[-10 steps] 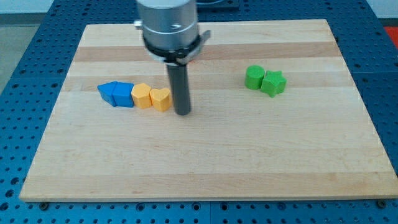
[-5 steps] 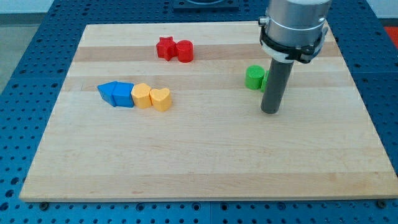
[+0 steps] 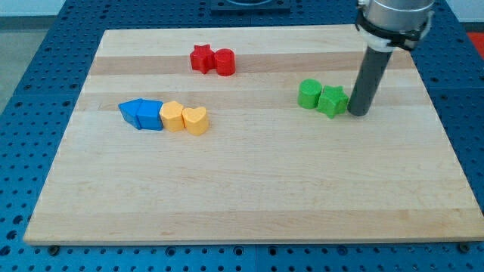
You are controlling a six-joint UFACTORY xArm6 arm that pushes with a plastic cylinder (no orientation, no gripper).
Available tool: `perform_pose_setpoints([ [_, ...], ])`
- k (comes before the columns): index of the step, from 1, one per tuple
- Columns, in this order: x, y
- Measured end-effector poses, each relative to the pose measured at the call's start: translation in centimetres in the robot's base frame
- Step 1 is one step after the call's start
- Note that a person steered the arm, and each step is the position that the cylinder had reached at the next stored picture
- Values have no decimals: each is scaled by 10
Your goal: Move the green blocks into the red blocks
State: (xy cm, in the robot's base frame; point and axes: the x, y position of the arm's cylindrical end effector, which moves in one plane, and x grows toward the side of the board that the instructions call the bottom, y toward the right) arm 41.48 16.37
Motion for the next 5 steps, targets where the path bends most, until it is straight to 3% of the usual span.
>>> perform_pose_setpoints([
  [2, -1, -38],
  [5, -48, -79],
])
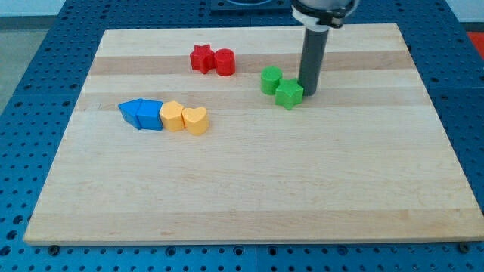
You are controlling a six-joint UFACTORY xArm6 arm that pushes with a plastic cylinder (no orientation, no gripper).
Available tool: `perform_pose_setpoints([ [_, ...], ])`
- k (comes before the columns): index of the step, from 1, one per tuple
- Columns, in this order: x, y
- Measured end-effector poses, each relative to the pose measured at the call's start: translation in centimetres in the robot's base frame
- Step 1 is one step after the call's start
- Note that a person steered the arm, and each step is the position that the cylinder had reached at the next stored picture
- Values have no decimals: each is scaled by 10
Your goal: Move the green blocks into the red blocks
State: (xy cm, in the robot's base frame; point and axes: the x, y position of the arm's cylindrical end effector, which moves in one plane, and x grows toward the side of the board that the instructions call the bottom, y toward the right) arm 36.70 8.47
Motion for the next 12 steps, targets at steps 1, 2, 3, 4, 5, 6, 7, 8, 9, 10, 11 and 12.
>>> perform_pose_setpoints([
  [1, -4, -13],
  [2, -4, 13],
  [3, 18, 45],
  [4, 28, 42],
  [5, 33, 24],
  [6, 33, 8],
  [7, 33, -7],
  [8, 33, -16],
  [9, 27, -22],
  [10, 13, -26],
  [11, 2, -34],
  [12, -2, -47],
])
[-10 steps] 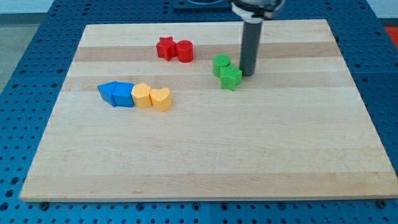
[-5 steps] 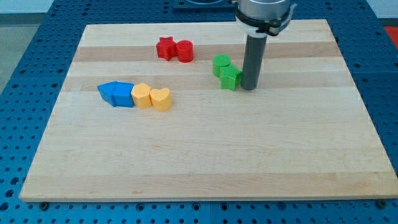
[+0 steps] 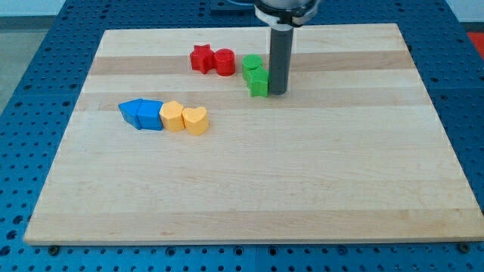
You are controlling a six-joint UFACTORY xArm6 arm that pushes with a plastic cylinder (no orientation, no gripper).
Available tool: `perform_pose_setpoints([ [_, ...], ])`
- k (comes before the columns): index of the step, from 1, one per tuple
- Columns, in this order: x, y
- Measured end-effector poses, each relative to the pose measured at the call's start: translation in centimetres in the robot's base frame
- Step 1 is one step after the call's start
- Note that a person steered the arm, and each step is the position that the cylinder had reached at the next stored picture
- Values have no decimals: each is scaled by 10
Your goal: Move the green blocks into the red blocks
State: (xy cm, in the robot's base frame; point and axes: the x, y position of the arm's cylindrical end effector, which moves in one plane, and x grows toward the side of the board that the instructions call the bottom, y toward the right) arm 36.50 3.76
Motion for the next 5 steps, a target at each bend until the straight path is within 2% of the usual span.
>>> perform_pose_setpoints([
  [5, -17, -55],
])
